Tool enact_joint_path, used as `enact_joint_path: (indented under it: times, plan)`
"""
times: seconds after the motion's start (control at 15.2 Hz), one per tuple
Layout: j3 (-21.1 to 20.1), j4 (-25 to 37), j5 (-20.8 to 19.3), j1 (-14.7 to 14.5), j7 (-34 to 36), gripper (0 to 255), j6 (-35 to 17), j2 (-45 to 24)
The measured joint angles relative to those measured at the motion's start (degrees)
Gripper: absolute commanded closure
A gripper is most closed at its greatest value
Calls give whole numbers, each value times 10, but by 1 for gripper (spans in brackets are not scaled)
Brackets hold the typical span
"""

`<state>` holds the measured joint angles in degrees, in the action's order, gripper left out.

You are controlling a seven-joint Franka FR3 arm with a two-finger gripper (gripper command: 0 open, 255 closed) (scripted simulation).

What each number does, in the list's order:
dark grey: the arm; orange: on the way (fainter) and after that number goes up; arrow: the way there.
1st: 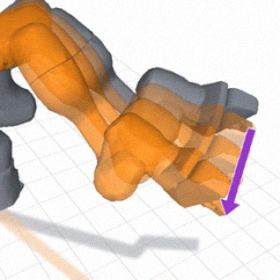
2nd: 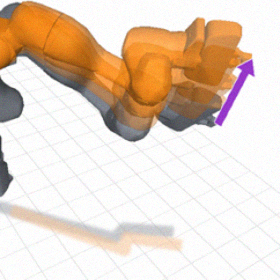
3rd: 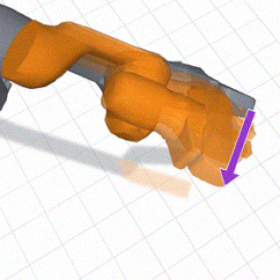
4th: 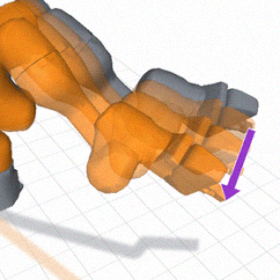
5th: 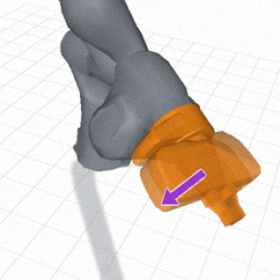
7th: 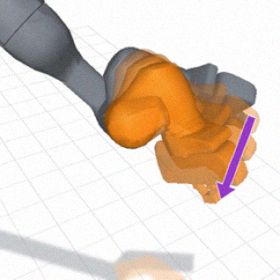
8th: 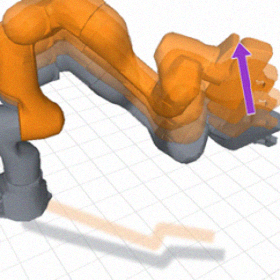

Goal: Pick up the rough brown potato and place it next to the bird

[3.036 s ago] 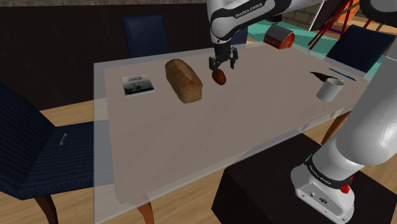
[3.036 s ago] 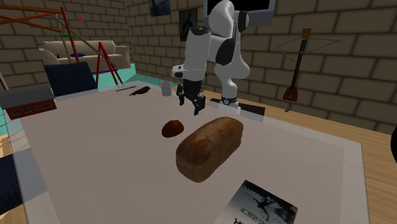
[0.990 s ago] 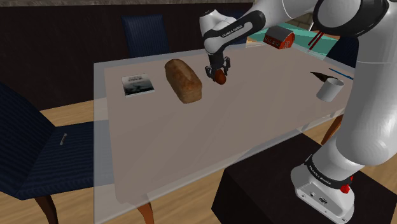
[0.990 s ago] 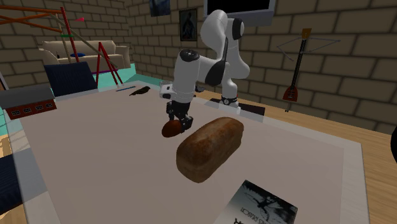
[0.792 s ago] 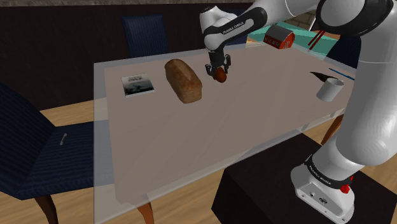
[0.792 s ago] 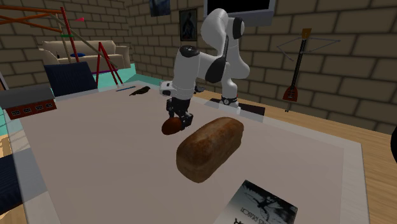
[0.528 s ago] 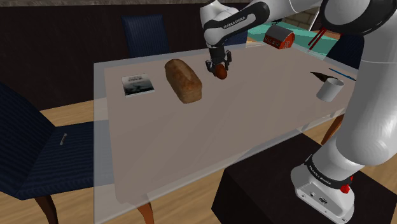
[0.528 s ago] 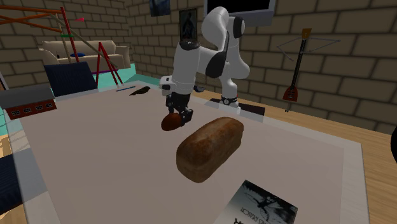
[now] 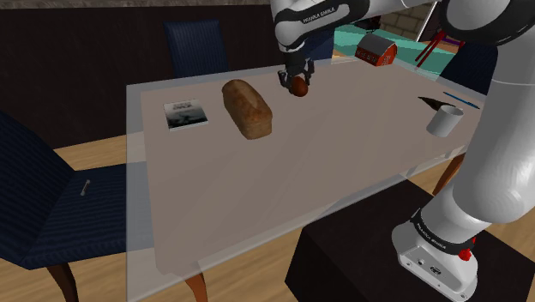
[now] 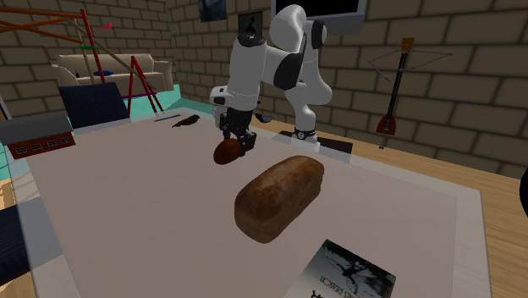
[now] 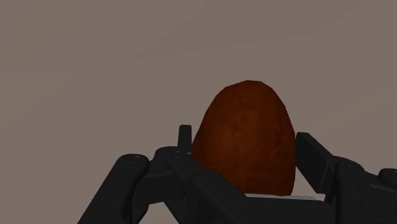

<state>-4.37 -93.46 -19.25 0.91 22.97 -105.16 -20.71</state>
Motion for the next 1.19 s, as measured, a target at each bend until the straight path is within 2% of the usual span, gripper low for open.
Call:
enact_joint_path:
  times: [0.86,1.19]
  plan:
    - [-1,69,7,-2,-25,255,84,18]
    - [16,37,6,30,-69,255,62,43]
